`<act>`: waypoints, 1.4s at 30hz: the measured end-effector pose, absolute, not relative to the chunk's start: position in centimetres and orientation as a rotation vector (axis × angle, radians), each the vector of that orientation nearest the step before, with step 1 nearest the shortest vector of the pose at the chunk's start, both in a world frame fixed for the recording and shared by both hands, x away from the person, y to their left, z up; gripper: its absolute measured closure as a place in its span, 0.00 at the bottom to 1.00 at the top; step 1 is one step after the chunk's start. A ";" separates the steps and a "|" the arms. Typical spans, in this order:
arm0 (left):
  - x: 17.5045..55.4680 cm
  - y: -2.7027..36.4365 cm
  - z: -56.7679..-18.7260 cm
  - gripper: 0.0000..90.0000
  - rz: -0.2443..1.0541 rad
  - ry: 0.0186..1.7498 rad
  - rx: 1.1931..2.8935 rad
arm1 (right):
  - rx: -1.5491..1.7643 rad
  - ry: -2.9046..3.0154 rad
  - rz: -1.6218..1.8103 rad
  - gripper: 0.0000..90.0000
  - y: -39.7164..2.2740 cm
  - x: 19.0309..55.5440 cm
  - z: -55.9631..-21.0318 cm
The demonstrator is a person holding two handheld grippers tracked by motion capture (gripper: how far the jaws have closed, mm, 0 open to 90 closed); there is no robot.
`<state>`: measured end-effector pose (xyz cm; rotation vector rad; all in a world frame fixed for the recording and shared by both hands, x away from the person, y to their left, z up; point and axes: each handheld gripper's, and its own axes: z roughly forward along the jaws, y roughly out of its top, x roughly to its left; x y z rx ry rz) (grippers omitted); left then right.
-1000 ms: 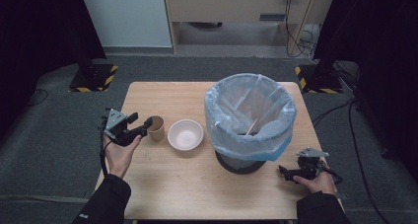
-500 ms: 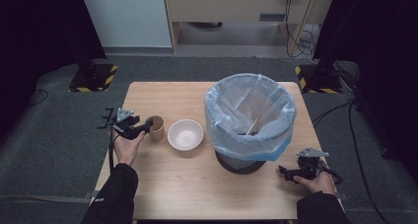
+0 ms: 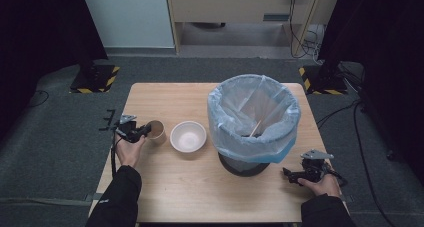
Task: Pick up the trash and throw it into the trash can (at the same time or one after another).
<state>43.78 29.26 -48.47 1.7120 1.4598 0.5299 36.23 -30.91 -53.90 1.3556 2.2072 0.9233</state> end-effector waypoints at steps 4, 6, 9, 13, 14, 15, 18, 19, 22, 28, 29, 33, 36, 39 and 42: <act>43.2 29.7 -47.8 0.92 0.536 1.449 1.690 | 1.355 2.207 0.923 0.01 -30.9 36.2 -53.9; 43.0 29.8 -47.5 0.92 0.537 1.439 1.679 | 1.356 2.207 0.923 0.01 -30.9 36.2 -53.9; 41.8 30.4 -45.9 0.92 0.557 1.384 1.644 | 1.356 2.207 0.924 0.01 -30.9 36.2 -53.9; 40.1 31.2 -44.2 0.91 0.573 1.315 1.586 | 1.355 2.207 0.924 0.01 -30.9 36.2 -53.9; 40.1 31.2 -44.2 0.91 0.573 1.315 1.586 | 1.356 2.207 0.923 0.01 -30.9 36.2 -53.9; 39.3 31.5 -43.7 0.91 0.567 1.280 1.560 | 1.355 2.207 0.923 0.01 -30.9 36.2 -53.9; 38.1 31.7 -43.2 0.91 0.567 1.241 1.520 | 1.355 2.207 0.923 0.01 -30.9 36.2 -53.9; 37.8 31.8 -43.1 0.91 0.573 1.231 1.509 | 1.355 2.207 0.923 0.01 -30.9 36.2 -53.9; 37.2 31.7 -42.4 0.91 0.593 1.202 1.514 | 1.354 2.207 0.922 0.01 -30.9 36.2 -53.9; 36.0 31.4 -40.2 0.91 0.621 1.129 1.463 | 1.354 2.207 0.922 0.01 -30.9 36.2 -53.9; 35.7 31.3 -39.9 0.91 0.627 1.119 1.459 | 1.355 2.207 0.922 0.01 -30.9 36.2 -53.9; 35.1 31.2 -38.8 0.91 0.637 1.084 1.426 | 1.354 2.207 0.922 0.01 -30.9 36.2 -53.9; 34.7 30.8 -37.8 0.91 0.644 1.048 1.405 | 1.354 2.208 0.922 0.01 -30.9 36.2 -53.9; 34.2 30.3 -36.9 0.91 0.648 1.008 1.389 | 1.354 2.207 0.922 0.01 -30.9 36.2 -53.9; 33.8 29.8 -36.1 0.91 0.650 0.976 1.378 | 1.354 2.208 0.922 0.01 -30.9 36.2 -53.9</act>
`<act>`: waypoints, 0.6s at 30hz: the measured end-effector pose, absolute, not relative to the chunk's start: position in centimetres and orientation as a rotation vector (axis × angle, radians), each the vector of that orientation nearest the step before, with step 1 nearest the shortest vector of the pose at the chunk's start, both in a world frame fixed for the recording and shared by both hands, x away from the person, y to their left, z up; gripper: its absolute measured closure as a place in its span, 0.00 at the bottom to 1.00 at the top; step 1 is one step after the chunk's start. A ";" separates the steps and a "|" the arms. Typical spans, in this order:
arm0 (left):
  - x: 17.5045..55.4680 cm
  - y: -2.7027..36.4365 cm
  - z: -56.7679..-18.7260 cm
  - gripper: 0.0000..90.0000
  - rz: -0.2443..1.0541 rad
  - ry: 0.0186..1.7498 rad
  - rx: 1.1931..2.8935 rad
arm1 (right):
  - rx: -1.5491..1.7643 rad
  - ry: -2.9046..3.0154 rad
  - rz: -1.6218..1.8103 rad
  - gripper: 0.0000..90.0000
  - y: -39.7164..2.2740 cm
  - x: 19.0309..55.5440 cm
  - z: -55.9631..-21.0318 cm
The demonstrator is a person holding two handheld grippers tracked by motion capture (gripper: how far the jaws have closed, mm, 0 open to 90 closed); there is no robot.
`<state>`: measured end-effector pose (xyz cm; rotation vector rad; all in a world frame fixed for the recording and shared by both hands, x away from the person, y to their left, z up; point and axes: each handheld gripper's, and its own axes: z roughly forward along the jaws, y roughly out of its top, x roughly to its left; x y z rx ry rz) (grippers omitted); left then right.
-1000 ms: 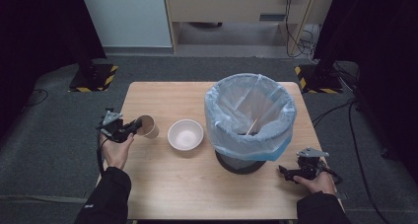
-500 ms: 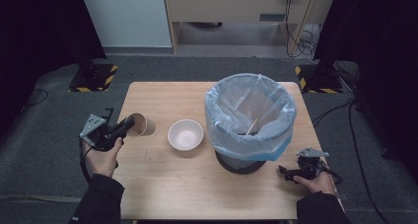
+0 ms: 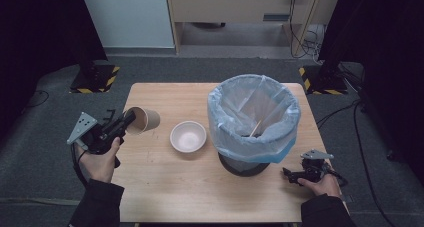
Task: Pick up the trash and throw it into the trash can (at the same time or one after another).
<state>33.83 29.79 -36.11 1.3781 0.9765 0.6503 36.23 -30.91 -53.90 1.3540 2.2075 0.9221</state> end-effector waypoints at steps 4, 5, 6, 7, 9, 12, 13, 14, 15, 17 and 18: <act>33.4 29.1 -35.0 0.91 0.651 0.934 1.369 | 1.354 2.207 0.922 0.01 -30.9 36.2 -53.9; 33.3 28.9 -34.7 0.91 0.652 0.925 1.364 | 1.354 2.207 0.922 0.01 -30.9 36.2 -53.9; 33.3 28.9 -34.7 0.91 0.652 0.925 1.364 | 1.354 2.207 0.922 0.01 -30.9 36.2 -53.9; 33.1 28.7 -34.1 0.91 0.651 0.911 1.351 | 1.354 2.207 0.922 0.01 -30.9 36.2 -53.9; 33.0 28.4 -33.5 0.91 0.655 0.894 1.339 | 1.354 2.207 0.922 0.01 -30.9 36.2 -53.9; 32.8 27.9 -32.7 0.91 0.651 0.866 1.327 | 1.354 2.207 0.922 0.01 -30.9 36.2 -53.9; 32.8 27.7 -32.5 0.91 0.650 0.858 1.325 | 1.354 2.207 0.922 0.01 -30.9 36.2 -53.9; 32.8 27.7 -32.5 0.91 0.650 0.858 1.325 | 1.354 2.207 0.922 0.01 -30.9 36.2 -53.9; 32.9 27.4 -32.1 0.91 0.648 0.847 1.323 | 1.354 2.207 0.922 0.01 -30.9 36.2 -53.9; 33.0 26.7 -31.2 0.91 0.650 0.823 1.324 | 1.354 2.207 0.922 0.01 -30.9 36.2 -53.9; 33.0 26.5 -30.9 0.91 0.652 0.813 1.324 | 1.354 2.207 0.922 0.01 -30.9 36.2 -53.9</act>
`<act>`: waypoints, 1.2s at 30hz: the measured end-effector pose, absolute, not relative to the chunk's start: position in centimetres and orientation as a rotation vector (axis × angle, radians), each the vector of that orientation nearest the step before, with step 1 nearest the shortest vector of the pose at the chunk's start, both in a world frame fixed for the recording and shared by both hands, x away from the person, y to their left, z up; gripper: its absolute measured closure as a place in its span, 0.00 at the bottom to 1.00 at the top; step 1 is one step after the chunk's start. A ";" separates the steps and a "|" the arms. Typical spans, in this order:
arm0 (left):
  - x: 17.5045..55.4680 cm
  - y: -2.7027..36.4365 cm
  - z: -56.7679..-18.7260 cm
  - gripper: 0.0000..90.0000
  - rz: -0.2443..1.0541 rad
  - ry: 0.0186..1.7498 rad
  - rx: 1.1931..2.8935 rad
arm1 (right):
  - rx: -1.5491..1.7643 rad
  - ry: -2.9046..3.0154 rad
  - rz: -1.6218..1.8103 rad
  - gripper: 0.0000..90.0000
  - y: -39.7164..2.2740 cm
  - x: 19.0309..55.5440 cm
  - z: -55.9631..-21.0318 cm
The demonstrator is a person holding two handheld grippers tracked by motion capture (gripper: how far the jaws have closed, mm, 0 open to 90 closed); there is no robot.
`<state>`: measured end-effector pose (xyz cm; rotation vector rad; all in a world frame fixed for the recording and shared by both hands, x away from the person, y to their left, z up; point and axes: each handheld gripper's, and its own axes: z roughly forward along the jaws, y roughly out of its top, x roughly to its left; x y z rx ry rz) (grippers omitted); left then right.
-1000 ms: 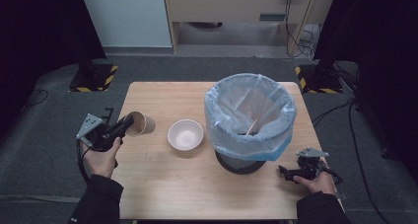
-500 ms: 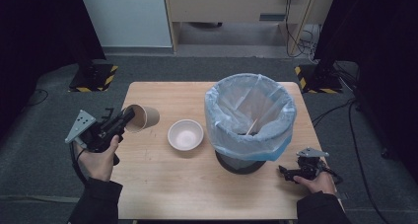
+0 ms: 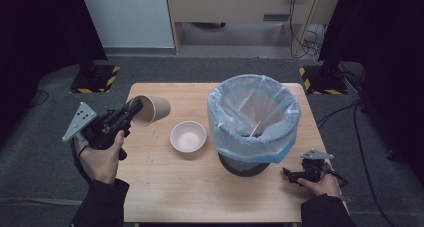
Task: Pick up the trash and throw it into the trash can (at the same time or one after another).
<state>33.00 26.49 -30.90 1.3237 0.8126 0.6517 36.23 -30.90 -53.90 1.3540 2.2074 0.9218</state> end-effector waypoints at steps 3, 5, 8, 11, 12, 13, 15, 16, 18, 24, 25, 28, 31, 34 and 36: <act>33.1 25.6 -30.0 0.91 0.652 0.783 1.319 | 1.354 2.208 0.922 0.01 -30.9 36.2 -53.9; 33.1 25.0 -29.4 0.91 0.649 0.763 1.318 | 1.354 2.207 0.922 0.01 -30.9 36.2 -53.9; 33.2 24.4 -28.8 0.91 0.644 0.740 1.317 | 1.354 2.207 0.922 0.01 -30.9 36.2 -53.9; 33.3 23.5 -28.0 0.91 0.635 0.713 1.310 | 1.354 2.207 0.922 0.01 -30.9 36.2 -53.9; 33.3 23.2 -27.8 0.91 0.634 0.705 1.309 | 1.354 2.207 0.922 0.01 -30.9 36.2 -53.9; 33.4 22.8 -27.4 0.91 0.632 0.694 1.312 | 1.354 2.207 0.922 0.01 -30.9 36.2 -53.9; 33.4 22.6 -27.3 0.91 0.631 0.688 1.312 | 1.354 2.207 0.922 0.01 -30.9 36.2 -53.9; 33.5 22.0 -26.8 0.91 0.627 0.673 1.310 | 1.354 2.207 0.922 0.01 -30.9 36.2 -53.9; 33.5 21.4 -26.3 0.91 0.624 0.656 1.313 | 1.354 2.207 0.922 0.01 -30.9 36.2 -53.9; 33.7 19.7 -25.4 0.91 0.614 0.618 1.324 | 1.354 2.207 0.922 0.01 -30.9 36.2 -53.9; 33.8 19.0 -25.2 0.91 0.607 0.606 1.327 | 1.354 2.207 0.922 0.01 -30.9 36.2 -53.9; 34.0 18.0 -25.0 0.91 0.592 0.590 1.330 | 1.355 2.207 0.922 0.01 -30.9 36.2 -53.9; 34.3 17.0 -24.9 0.91 0.578 0.578 1.339 | 1.354 2.207 0.922 0.01 -30.9 36.2 -53.9; 34.6 16.1 -24.9 0.91 0.565 0.568 1.347 | 1.355 2.208 0.922 0.01 -30.9 36.2 -53.9; 34.8 15.5 -24.9 0.91 0.557 0.562 1.351 | 1.354 2.207 0.922 0.01 -30.9 36.2 -53.9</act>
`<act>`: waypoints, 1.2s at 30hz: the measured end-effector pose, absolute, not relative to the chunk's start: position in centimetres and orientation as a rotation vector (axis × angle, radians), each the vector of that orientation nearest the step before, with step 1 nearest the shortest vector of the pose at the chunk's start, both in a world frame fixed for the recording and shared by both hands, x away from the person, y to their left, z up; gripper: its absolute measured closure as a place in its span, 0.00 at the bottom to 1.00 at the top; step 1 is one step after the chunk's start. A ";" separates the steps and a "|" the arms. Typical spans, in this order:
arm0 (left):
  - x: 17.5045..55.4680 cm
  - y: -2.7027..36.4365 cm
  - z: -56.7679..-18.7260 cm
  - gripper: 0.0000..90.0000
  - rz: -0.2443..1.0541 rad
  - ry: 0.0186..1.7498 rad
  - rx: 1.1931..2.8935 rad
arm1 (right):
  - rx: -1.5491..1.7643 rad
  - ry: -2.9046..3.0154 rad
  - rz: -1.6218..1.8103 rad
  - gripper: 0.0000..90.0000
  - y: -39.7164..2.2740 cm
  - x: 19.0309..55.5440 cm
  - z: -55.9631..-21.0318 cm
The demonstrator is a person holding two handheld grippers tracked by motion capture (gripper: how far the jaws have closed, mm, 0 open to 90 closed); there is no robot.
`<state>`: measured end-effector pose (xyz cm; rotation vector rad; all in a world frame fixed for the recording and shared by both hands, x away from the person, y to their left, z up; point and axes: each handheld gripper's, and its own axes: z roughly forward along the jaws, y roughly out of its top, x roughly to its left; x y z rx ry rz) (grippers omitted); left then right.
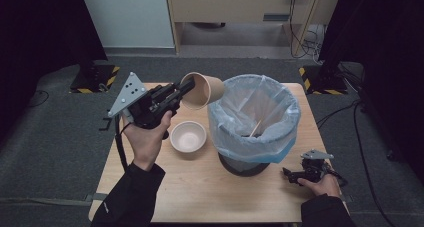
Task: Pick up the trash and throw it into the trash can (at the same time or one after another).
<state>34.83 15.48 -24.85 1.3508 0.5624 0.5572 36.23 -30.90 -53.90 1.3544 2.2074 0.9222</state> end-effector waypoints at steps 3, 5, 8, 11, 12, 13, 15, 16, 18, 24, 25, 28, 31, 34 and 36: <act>35.0 14.9 -24.8 0.91 0.546 0.559 1.354 | 1.355 2.207 0.922 0.01 -30.9 36.2 -53.9; 35.3 14.1 -24.9 0.91 0.533 0.553 1.362 | 1.354 2.207 0.922 0.01 -30.9 36.2 -53.9; 35.5 13.3 -24.9 0.91 0.523 0.549 1.364 | 1.354 2.207 0.922 0.01 -30.9 36.2 -53.9; 35.7 12.5 -25.0 0.91 0.515 0.542 1.371 | 1.355 2.207 0.922 0.01 -30.9 36.2 -53.9; 35.8 12.2 -25.0 0.91 0.510 0.542 1.375 | 1.355 2.207 0.922 0.01 -30.9 36.2 -53.9; 35.9 11.9 -25.0 0.91 0.507 0.539 1.380 | 1.355 2.207 0.923 0.01 -30.9 36.2 -53.9; 36.0 11.5 -25.0 0.91 0.505 0.537 1.386 | 1.355 2.207 0.922 0.01 -30.9 36.2 -53.9; 36.2 10.9 -25.1 0.91 0.496 0.535 1.393 | 1.354 2.208 0.922 0.01 -30.9 36.2 -53.9; 36.5 10.2 -25.3 0.91 0.489 0.534 1.403 | 1.357 2.205 0.924 0.01 -30.9 36.2 -53.9; 37.3 8.5 -25.7 0.91 0.471 0.536 1.437 | 1.357 2.205 0.924 0.01 -30.9 36.2 -53.9; 37.4 8.2 -25.8 0.91 0.470 0.536 1.446 | 1.357 2.205 0.924 0.01 -30.9 36.2 -53.9; 37.8 7.5 -26.1 0.91 0.460 0.542 1.466 | 1.357 2.205 0.925 0.01 -30.9 36.2 -53.9; 38.3 7.0 -26.4 0.91 0.448 0.550 1.487 | 1.356 2.205 0.924 0.01 -30.9 36.2 -53.9; 38.7 6.6 -26.8 0.90 0.433 0.556 1.501 | 1.356 2.205 0.924 0.01 -30.9 36.2 -53.9; 38.9 6.4 -26.9 0.84 0.432 0.555 1.513 | 1.357 2.205 0.924 0.01 -30.9 36.2 -53.9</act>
